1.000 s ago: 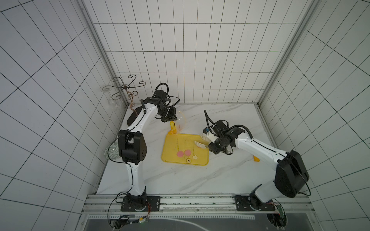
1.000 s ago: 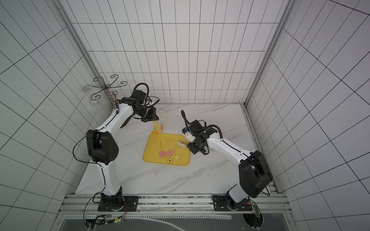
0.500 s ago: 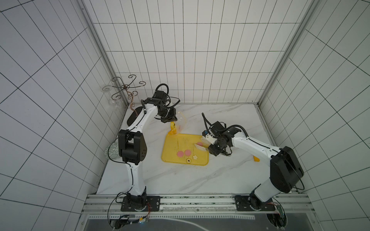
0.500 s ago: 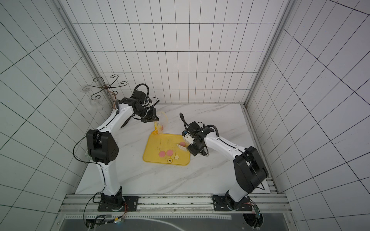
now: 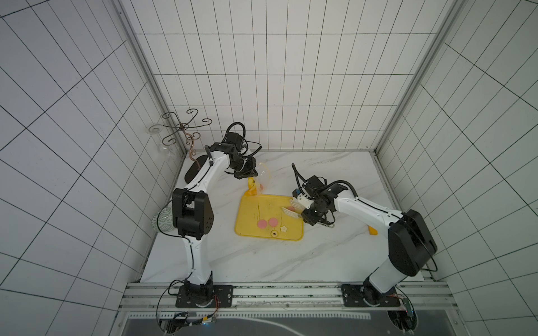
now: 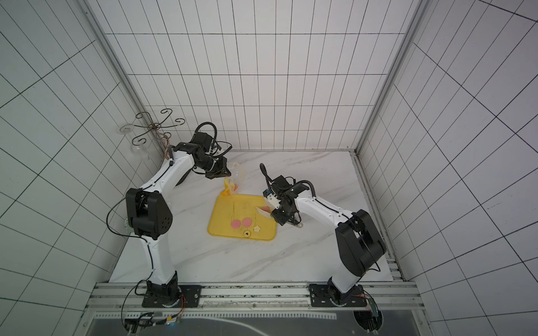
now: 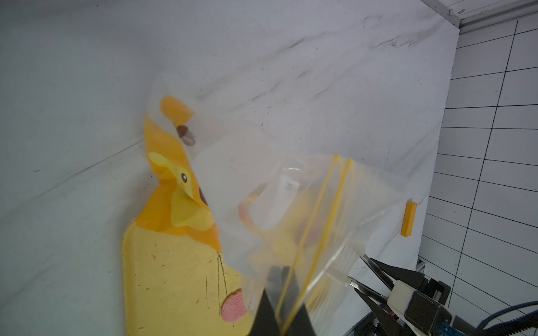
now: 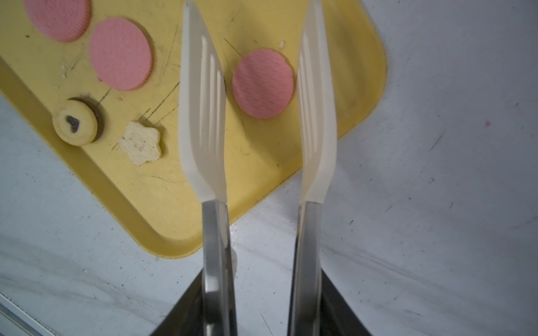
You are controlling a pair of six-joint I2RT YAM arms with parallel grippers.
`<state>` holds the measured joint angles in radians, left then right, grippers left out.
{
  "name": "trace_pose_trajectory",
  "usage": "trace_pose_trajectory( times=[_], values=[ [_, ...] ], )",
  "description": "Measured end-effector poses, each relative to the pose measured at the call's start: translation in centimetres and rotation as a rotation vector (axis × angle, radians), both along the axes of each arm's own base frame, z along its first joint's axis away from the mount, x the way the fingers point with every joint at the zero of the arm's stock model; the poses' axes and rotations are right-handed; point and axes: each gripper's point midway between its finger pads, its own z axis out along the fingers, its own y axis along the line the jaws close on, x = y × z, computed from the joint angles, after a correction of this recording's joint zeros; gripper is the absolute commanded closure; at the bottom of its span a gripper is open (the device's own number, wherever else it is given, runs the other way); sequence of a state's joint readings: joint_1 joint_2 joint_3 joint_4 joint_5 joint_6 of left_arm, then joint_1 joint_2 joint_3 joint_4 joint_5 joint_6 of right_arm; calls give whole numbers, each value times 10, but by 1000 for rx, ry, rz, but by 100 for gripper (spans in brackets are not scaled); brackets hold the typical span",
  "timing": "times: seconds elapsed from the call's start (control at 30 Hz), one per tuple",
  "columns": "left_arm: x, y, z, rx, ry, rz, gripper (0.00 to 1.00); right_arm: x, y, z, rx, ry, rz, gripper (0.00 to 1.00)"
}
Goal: Put the cookies into a resealable bag to prevent moisture
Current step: Pick up the cookie from the tray.
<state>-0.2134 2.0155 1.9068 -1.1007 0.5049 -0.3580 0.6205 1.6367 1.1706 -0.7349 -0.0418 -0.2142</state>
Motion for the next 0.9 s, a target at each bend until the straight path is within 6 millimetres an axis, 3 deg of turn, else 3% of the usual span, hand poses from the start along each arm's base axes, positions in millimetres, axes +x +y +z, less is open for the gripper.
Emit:
trace_pose_trajectory(
  times=[0.5,0.9],
  values=[
    [0,0,0,0,0,0,100,-1,0,2,8,2,1,58],
    [0,0,0,0,0,0,100,4,4,42,100,-101,-9,58]
  ],
)
